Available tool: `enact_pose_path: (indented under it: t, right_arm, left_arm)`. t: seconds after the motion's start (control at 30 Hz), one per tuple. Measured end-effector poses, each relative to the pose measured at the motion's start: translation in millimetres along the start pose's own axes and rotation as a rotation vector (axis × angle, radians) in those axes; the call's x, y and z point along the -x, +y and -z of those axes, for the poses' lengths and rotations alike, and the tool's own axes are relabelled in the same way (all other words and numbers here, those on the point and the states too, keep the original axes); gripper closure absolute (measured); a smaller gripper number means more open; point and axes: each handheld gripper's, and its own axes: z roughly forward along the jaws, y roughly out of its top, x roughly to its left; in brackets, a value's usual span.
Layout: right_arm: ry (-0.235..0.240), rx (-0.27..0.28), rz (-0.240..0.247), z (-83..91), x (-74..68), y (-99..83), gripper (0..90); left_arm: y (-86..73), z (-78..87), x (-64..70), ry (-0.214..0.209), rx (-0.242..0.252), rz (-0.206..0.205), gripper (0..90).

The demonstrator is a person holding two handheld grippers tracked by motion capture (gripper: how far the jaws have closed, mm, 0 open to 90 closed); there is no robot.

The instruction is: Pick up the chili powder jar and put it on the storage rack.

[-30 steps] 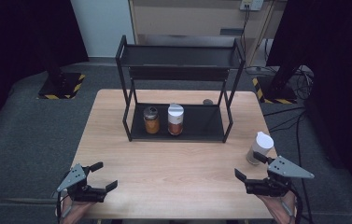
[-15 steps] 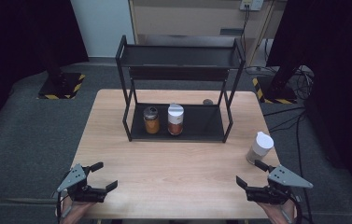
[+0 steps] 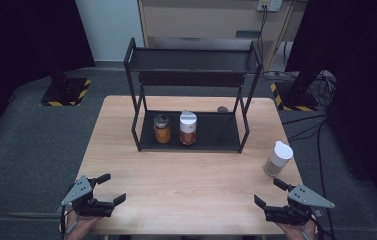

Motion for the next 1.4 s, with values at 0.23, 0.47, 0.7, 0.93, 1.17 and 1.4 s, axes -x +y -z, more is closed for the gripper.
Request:
enact_pose_path:
  t: [0.23, 0.47, 0.7, 0.93, 1.17, 1.4]
  right_arm:
    - [-0.004, 0.006, 0.001, 0.2, 0.5, -2.8, 9.1]
    - [-0.007, 0.009, 0.009, -0.1, 0.9, -5.9, 9.1]
    - [-0.002, 0.004, 0.003, -0.3, 2.1, -6.5, 8.9]
    - [-0.001, 0.003, -0.003, -0.5, 3.3, -7.2, 8.8]
    - [-0.001, 0.006, -0.005, -0.3, 3.8, -7.7, 8.9]
    - [-0.007, 0.018, -0.007, 0.6, 3.8, -8.7, 9.1]
  left_arm:
    - [-0.7, 0.4, -0.8, -0.001, 0.004, 0.003, 1.7]
    - [-0.9, 0.4, -0.9, -0.007, 0.006, -0.001, 1.8]
    - [-1.1, 0.6, -0.8, -0.008, 0.009, -0.002, 1.8]
    - [-0.9, 0.2, -1.2, -0.015, 0.007, -0.009, 1.9]
    - [-0.9, 0.1, -1.2, -0.015, 0.007, -0.011, 1.9]
    - [-0.8, 0.2, -0.9, -0.016, 0.007, -0.013, 1.9]
